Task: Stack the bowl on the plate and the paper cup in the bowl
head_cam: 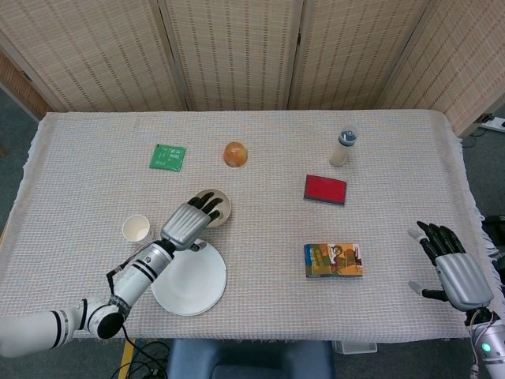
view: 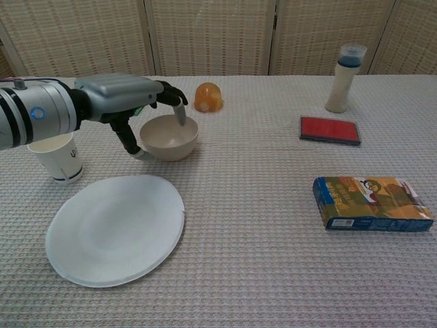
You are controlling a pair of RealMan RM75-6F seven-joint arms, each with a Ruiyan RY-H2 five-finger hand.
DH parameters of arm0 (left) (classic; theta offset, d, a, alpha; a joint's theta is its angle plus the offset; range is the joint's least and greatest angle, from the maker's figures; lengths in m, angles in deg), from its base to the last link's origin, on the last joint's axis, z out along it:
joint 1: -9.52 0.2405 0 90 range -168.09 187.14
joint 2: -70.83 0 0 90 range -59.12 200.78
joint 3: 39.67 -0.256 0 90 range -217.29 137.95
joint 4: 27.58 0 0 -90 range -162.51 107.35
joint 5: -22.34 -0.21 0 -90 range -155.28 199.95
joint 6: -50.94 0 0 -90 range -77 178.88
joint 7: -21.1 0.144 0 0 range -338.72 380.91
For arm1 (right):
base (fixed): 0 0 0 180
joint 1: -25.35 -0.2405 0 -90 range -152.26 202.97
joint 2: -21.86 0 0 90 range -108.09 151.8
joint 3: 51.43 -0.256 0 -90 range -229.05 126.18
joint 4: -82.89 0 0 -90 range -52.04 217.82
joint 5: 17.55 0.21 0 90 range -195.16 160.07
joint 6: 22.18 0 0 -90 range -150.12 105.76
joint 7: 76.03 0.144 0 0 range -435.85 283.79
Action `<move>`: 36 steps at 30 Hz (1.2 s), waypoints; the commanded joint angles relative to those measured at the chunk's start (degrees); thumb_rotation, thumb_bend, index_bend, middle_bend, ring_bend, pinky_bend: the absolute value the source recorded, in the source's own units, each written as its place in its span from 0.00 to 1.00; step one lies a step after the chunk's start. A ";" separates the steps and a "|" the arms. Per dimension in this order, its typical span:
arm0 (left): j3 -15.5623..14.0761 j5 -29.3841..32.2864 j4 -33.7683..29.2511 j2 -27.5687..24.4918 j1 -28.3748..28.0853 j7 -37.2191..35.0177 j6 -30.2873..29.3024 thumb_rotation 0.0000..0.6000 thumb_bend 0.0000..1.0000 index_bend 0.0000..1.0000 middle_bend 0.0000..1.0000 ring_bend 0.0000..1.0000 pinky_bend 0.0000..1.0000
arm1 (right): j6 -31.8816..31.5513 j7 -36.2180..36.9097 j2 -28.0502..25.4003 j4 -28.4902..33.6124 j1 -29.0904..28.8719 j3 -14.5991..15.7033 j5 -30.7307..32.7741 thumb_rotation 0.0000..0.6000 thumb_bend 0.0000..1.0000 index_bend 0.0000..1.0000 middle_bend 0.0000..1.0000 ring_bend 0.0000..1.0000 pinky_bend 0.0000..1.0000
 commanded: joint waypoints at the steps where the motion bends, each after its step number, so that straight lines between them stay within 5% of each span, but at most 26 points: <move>1: 0.30 -0.62 3.88 2.12 -1.36 -2.66 0.67 1.00 0.24 0.35 0.15 0.04 0.24 | 0.18 0.38 -0.02 -0.25 -0.20 -0.15 0.30 1.00 0.15 0.10 0.03 0.00 0.00; 15: -1.48 -6.04 15.53 6.92 -2.64 -13.37 1.11 1.00 0.27 0.43 0.18 0.04 0.24 | 0.93 1.91 -0.37 -0.71 -0.56 -0.48 1.79 1.00 0.15 0.10 0.03 0.00 0.00; 36: -3.47 -10.59 24.72 10.54 -2.90 -21.99 0.32 1.00 0.33 0.49 0.19 0.04 0.24 | 0.33 3.12 -0.76 -0.88 -0.48 -0.08 1.12 1.00 0.15 0.10 0.03 0.00 0.00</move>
